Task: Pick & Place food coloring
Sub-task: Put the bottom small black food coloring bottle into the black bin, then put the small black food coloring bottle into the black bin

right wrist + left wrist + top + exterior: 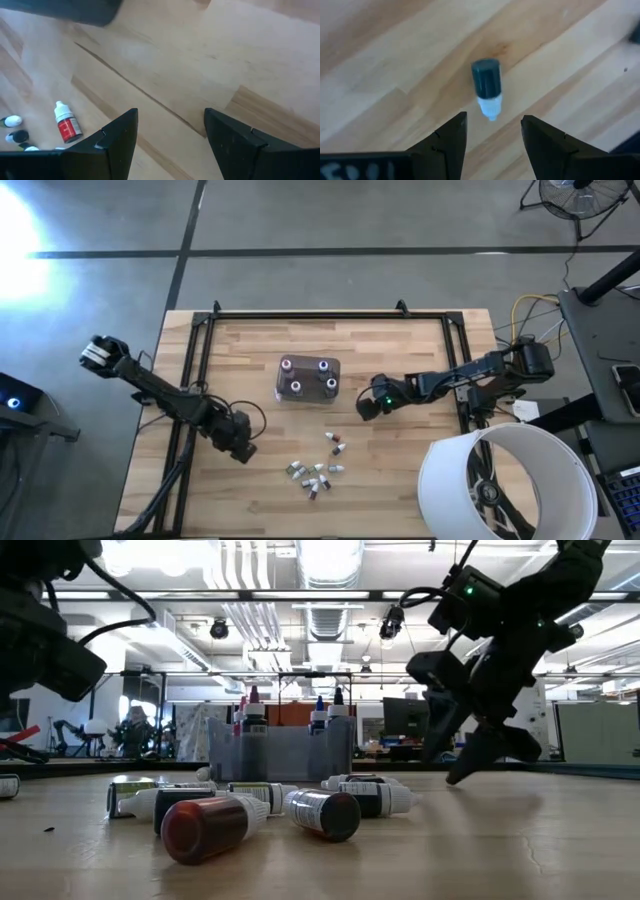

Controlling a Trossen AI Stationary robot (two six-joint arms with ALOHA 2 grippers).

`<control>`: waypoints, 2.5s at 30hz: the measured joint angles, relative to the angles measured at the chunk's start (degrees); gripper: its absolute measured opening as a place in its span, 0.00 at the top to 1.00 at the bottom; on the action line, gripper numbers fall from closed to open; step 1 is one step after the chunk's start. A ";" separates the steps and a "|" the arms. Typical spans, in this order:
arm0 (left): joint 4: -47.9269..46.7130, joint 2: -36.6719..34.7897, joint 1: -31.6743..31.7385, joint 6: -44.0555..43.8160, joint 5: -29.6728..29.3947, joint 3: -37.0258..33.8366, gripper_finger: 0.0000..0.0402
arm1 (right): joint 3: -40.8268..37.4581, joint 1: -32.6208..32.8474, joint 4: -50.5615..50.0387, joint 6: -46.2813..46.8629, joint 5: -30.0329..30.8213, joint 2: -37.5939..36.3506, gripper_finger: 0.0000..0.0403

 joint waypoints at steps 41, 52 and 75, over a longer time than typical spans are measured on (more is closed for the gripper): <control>12.97 -5.71 20.27 15.17 -24.82 8.73 0.90 | 0.09 -0.09 5.15 -7.99 10.93 -13.32 0.45; 16.40 5.74 36.90 44.93 -24.52 24.56 0.81 | -0.02 -0.42 4.72 -9.52 12.95 -14.73 0.45; -11.84 3.67 32.31 51.70 -23.80 18.92 0.60 | -0.61 -0.72 -2.14 -14.42 13.91 -14.73 0.45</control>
